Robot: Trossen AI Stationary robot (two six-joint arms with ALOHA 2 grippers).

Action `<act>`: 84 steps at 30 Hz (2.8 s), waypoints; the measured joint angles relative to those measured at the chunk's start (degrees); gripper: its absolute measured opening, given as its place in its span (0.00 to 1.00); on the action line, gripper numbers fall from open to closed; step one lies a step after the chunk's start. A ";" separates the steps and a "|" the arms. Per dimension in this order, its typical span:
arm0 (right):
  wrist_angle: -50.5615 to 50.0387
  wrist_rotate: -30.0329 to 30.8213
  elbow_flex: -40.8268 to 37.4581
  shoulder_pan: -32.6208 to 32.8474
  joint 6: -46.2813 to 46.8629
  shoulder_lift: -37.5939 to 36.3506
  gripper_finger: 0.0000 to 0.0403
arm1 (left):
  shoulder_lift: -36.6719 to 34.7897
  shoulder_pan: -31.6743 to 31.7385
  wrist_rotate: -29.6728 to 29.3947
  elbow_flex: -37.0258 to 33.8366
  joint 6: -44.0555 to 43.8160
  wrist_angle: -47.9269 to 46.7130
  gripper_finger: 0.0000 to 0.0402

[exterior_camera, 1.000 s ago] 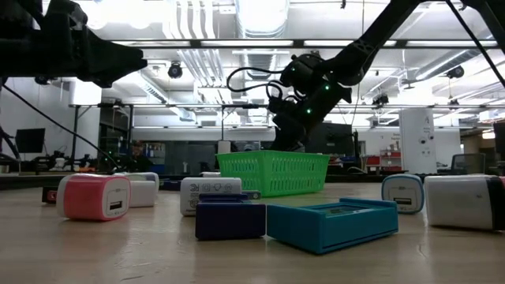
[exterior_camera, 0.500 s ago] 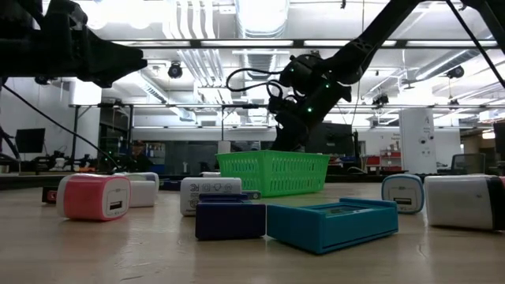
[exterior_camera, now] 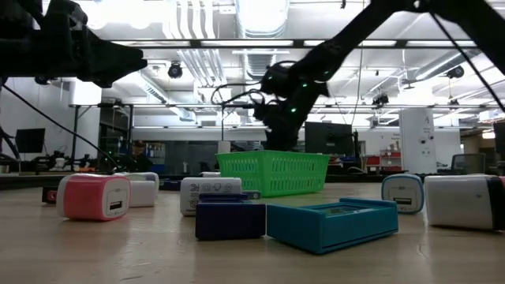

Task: Pick & Place Office items
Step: Put the right small green charger adapter into the blue bin, then put the top blue digital clock into the green bin

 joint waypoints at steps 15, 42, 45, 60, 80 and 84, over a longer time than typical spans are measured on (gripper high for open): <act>-21.46 -0.06 19.72 -0.33 -5.54 11.14 0.29 | 0.00 0.00 0.00 0.00 0.00 -1.03 0.59; -22.85 0.15 20.20 -0.28 -2.36 11.11 0.56 | 0.00 0.00 0.02 0.00 -0.44 -1.06 0.59; -22.72 1.29 20.22 -0.28 -1.44 10.93 0.56 | 0.00 0.00 0.02 0.00 -0.44 -1.07 0.59; -16.17 4.44 18.79 3.37 -2.62 4.87 0.55 | 0.00 0.01 0.03 0.00 -0.44 -1.95 0.59; 37.62 -4.33 -22.66 12.32 -0.04 -22.12 0.55 | 0.00 0.02 0.04 0.00 -0.66 -2.56 0.59; 44.44 -3.94 -31.89 14.95 1.94 -27.57 0.56 | 0.00 0.02 0.08 0.00 -0.67 -2.60 0.59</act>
